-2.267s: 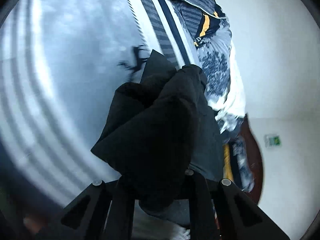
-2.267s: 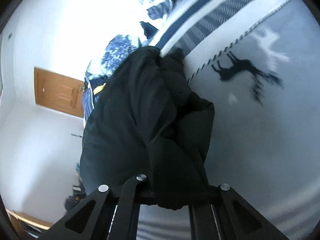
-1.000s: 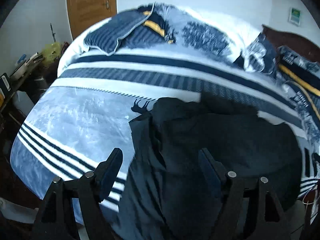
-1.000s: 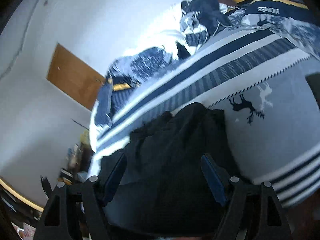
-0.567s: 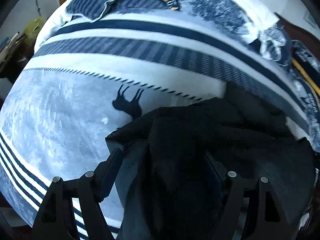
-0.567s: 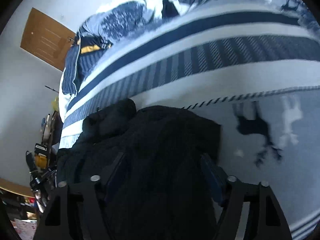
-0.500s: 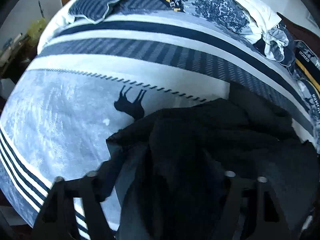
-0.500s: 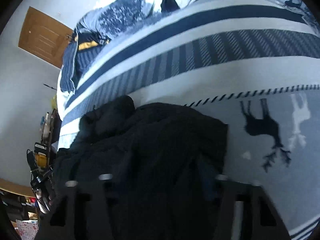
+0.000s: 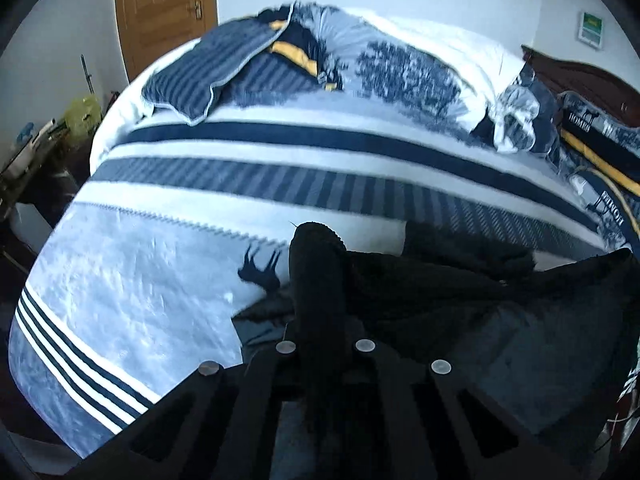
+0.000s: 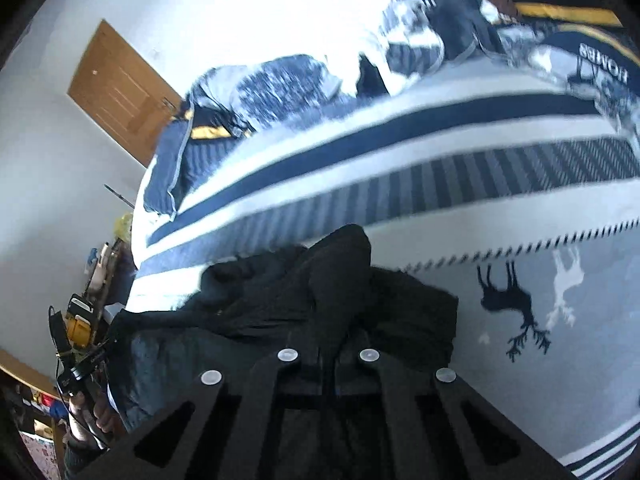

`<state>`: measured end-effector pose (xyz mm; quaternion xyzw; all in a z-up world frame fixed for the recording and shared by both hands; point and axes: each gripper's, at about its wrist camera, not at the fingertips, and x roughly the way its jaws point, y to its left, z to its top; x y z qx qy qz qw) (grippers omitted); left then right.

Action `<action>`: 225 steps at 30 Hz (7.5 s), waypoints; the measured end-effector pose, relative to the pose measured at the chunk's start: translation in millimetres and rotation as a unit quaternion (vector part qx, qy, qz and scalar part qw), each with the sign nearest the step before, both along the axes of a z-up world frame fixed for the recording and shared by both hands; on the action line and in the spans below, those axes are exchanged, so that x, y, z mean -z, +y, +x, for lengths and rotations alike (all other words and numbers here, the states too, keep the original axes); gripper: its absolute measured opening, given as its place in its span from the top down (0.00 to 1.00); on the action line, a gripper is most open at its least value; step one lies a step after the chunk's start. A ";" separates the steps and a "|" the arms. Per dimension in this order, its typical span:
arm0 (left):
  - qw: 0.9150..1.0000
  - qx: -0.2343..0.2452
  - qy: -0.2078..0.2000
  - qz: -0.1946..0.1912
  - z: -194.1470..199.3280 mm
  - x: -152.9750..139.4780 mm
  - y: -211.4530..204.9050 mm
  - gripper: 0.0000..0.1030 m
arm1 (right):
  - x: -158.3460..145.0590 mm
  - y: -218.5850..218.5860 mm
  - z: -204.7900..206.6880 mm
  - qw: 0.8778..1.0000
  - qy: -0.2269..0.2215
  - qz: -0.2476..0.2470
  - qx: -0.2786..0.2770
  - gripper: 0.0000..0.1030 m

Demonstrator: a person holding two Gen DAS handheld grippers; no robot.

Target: Fold large clothes

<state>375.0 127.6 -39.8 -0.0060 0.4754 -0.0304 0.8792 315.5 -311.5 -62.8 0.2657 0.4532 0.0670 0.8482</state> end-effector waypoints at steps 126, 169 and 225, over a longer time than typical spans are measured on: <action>0.991 -0.128 -0.027 -0.039 -171.5 35.7 57.9 0.28 | 51.5 33.1 -191.3 0.992 0.051 -0.038 0.110 0.75; 0.990 -0.108 0.078 0.036 73.5 137.4 18.1 0.99 | 130.9 3.7 80.4 0.981 0.156 -0.115 0.030 0.99; 0.997 -0.011 -0.003 0.080 0.9 130.7 -86.2 0.05 | 137.9 109.1 21.7 0.984 0.072 -0.146 -0.066 0.12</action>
